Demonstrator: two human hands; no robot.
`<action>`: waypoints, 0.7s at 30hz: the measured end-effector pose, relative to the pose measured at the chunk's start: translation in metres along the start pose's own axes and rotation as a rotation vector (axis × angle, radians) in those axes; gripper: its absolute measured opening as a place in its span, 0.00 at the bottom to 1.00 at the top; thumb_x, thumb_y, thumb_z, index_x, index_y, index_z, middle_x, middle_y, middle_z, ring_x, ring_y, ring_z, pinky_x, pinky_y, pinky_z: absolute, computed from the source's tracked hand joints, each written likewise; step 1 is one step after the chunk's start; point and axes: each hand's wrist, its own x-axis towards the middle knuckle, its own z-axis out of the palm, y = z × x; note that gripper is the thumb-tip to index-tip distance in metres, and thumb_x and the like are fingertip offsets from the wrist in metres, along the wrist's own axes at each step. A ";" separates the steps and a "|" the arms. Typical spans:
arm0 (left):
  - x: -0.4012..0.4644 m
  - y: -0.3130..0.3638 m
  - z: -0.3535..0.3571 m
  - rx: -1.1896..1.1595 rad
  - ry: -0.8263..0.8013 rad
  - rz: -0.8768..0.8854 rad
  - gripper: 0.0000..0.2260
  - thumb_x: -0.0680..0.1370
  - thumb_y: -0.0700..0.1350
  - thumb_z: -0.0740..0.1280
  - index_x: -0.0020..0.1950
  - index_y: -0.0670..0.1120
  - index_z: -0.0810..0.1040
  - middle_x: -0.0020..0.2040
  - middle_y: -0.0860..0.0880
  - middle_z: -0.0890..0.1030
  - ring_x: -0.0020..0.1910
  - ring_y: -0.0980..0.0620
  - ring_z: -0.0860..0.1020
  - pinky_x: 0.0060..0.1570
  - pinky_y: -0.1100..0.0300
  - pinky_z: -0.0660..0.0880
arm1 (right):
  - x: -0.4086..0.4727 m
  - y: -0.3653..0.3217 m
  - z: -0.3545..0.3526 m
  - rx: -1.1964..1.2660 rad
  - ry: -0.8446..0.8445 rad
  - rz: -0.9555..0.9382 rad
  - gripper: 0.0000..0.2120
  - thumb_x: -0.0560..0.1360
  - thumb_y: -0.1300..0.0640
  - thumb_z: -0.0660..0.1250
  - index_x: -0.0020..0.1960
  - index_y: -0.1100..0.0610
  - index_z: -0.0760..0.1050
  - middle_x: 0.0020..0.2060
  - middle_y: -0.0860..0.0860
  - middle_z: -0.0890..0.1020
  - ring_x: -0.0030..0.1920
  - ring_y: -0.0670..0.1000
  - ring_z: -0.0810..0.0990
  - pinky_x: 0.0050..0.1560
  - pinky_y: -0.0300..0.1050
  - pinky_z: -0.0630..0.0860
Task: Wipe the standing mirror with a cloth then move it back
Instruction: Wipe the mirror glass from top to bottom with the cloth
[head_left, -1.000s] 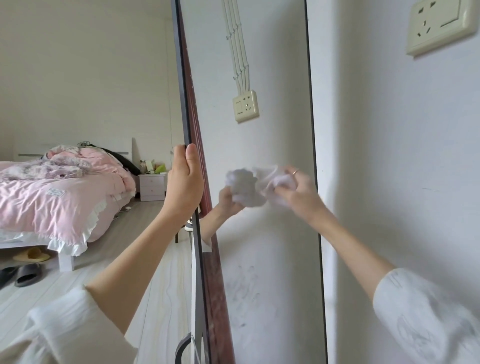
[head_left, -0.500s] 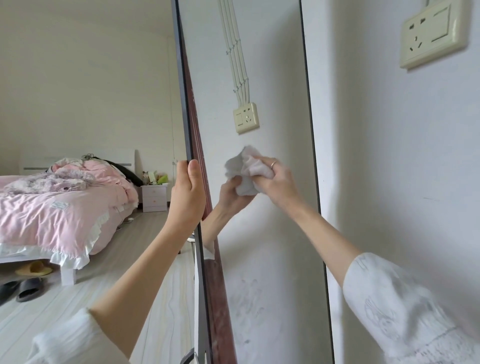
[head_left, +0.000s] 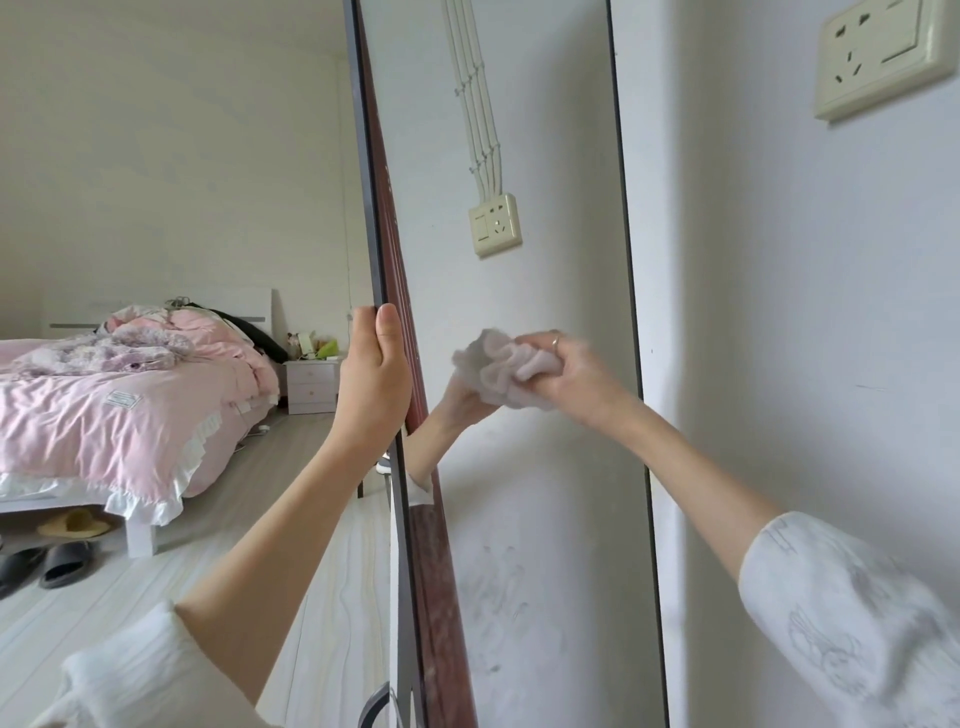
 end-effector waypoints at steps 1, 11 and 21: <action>0.000 0.000 0.001 0.000 -0.002 0.000 0.14 0.82 0.50 0.47 0.38 0.51 0.60 0.31 0.51 0.63 0.24 0.65 0.65 0.32 0.66 0.63 | 0.006 0.001 -0.006 0.016 0.090 0.008 0.12 0.71 0.68 0.68 0.50 0.55 0.75 0.44 0.50 0.77 0.42 0.43 0.76 0.36 0.24 0.72; -0.002 -0.003 0.004 -0.056 0.012 0.080 0.14 0.83 0.48 0.48 0.37 0.50 0.60 0.31 0.52 0.62 0.24 0.64 0.67 0.28 0.74 0.65 | 0.053 0.022 -0.028 0.127 0.640 0.343 0.07 0.70 0.67 0.62 0.38 0.57 0.74 0.40 0.52 0.77 0.43 0.53 0.76 0.36 0.35 0.72; 0.001 -0.007 0.001 -0.136 -0.067 0.000 0.13 0.83 0.50 0.47 0.39 0.51 0.60 0.35 0.54 0.61 0.26 0.68 0.65 0.32 0.78 0.65 | 0.028 -0.020 0.035 0.117 0.332 -0.111 0.10 0.70 0.64 0.70 0.42 0.49 0.75 0.45 0.53 0.78 0.45 0.49 0.78 0.46 0.38 0.74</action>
